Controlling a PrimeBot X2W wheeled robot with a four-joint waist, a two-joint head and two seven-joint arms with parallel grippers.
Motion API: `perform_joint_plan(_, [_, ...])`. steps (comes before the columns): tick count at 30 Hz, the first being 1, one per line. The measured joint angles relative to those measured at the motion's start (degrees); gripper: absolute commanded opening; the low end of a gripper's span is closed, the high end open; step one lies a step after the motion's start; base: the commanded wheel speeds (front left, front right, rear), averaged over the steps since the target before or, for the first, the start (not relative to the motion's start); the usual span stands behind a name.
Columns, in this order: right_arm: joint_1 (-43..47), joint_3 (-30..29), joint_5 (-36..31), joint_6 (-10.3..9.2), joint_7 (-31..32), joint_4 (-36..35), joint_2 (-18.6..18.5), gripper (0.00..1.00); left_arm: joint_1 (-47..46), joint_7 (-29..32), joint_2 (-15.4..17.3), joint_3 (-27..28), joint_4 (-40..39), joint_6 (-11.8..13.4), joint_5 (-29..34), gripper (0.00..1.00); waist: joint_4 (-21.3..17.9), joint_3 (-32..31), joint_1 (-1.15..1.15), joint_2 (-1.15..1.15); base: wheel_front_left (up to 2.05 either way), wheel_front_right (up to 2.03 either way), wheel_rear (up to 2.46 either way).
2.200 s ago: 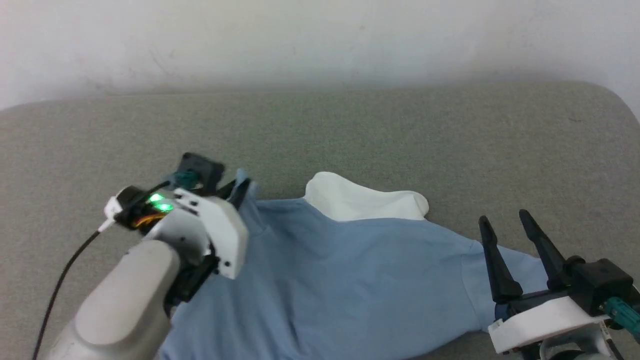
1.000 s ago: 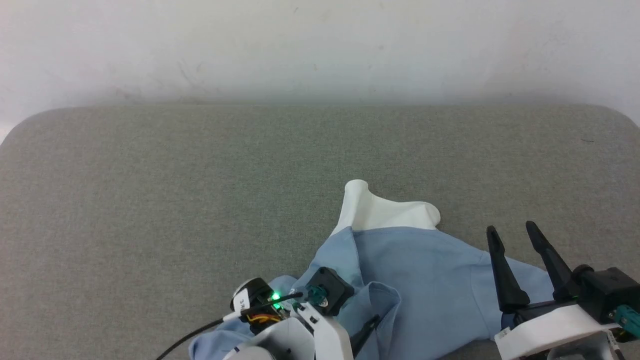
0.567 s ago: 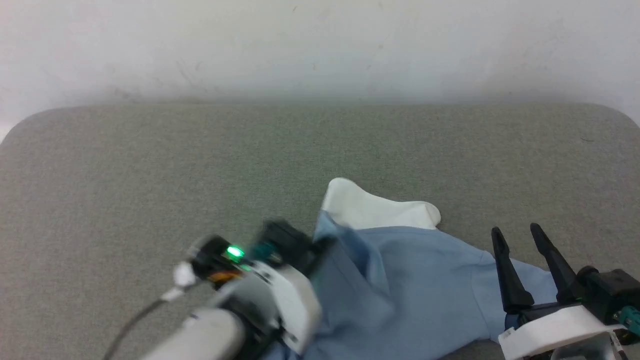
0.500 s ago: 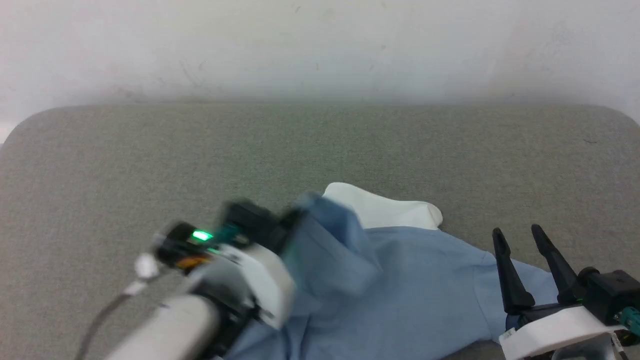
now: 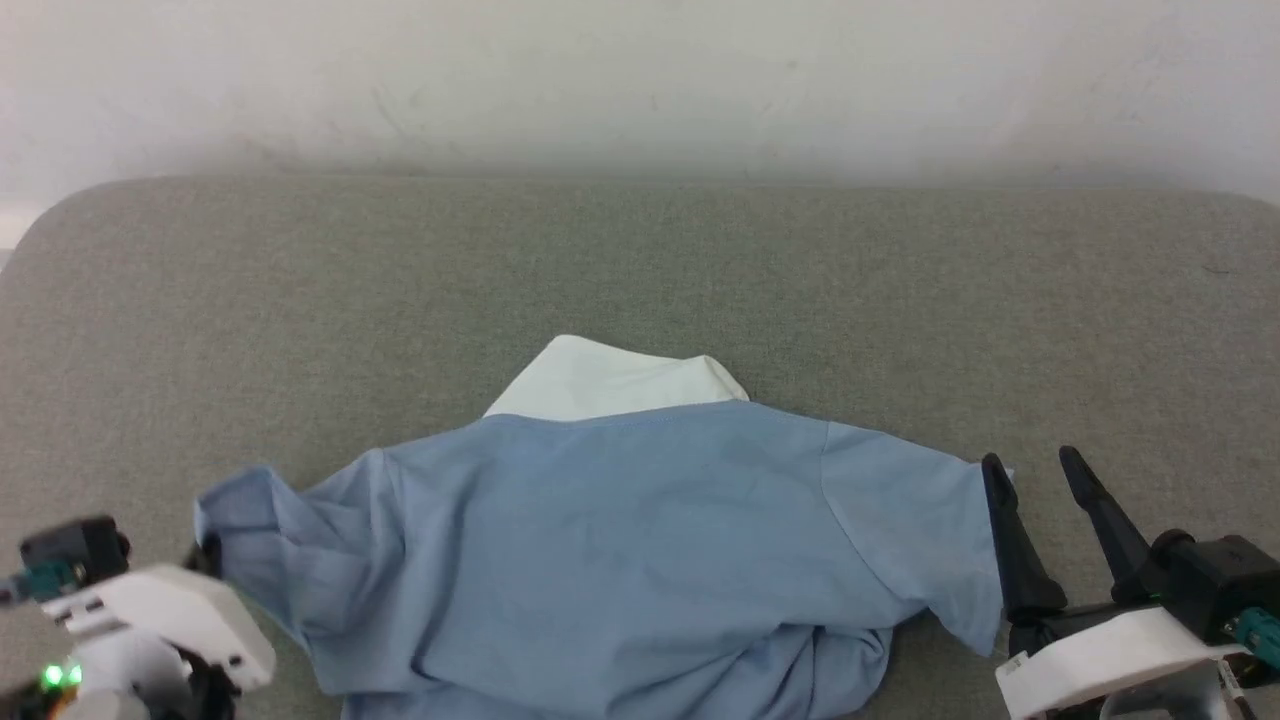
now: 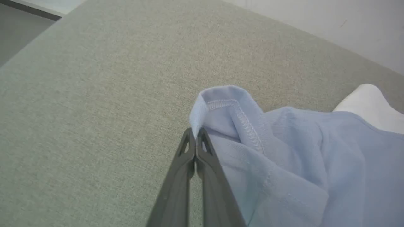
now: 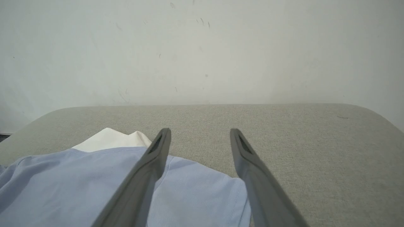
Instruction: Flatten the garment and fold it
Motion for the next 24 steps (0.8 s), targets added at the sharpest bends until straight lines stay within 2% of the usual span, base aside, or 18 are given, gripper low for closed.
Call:
perform_joint_plan(1, [-0.10,0.00,-0.01,0.00,0.00,0.03,0.00,1.00,0.53,-0.46,-0.92,0.07,2.24,-0.97,-0.90,0.00,0.03,0.26,0.00,0.00,0.00,0.00,0.00])
perform_joint_plan(2, [-0.19,-0.03,-0.02,0.00,0.00,0.10,-0.01,1.00,0.72,-1.05,-1.92,0.30,4.44,-2.08,-1.93,0.06,0.04,0.50,0.00,0.00,0.00,0.00,0.00])
perform_joint_plan(3, [-0.30,-0.01,-0.08,0.00,0.00,0.21,0.00,1.00,0.71,-1.79,-2.85,0.78,6.71,-2.99,-3.11,0.31,0.04,0.73,0.00,0.00,0.00,0.00,0.00])
perform_joint_plan(4, [-0.47,-0.03,-0.08,0.00,0.00,0.32,0.00,1.00,0.69,-2.53,-3.46,0.96,8.65,-3.88,-3.75,1.00,0.04,0.93,0.00,0.00,0.00,0.00,0.00])
perform_joint_plan(8, [-1.03,-0.08,-0.23,0.00,0.09,0.74,0.01,1.00,0.45,-7.56,-5.12,2.41,14.07,-5.48,-4.37,1.00,0.05,1.16,0.00,0.00,0.00,0.00,0.00])
perform_joint_plan(12, [-1.02,-0.32,-0.75,0.00,0.41,0.96,0.00,1.00,0.21,-14.84,-5.05,2.57,13.93,-6.68,-1.59,1.00,-0.01,0.59,0.00,0.00,0.00,0.00,0.00])
perform_joint_plan(17, [-0.92,-0.82,-0.77,0.00,0.51,1.20,0.00,1.00,0.21,-20.27,-5.48,1.93,7.92,-7.44,2.67,1.00,0.03,-0.74,0.00,0.00,0.00,0.00,0.00])
perform_joint_plan(19, [-0.73,-1.01,-0.79,0.00,0.58,1.20,0.01,1.00,0.25,-21.14,-5.49,1.93,5.55,-8.33,4.89,1.00,0.10,-1.25,0.00,0.00,0.00,0.00,0.00])
perform_joint_plan(24, [-0.67,-1.92,-2.14,0.00,2.58,2.08,0.00,1.00,1.90,-21.59,-7.09,1.94,-1.77,-8.28,11.54,1.00,0.38,-2.22,-0.01,0.00,0.00,0.00,0.00])
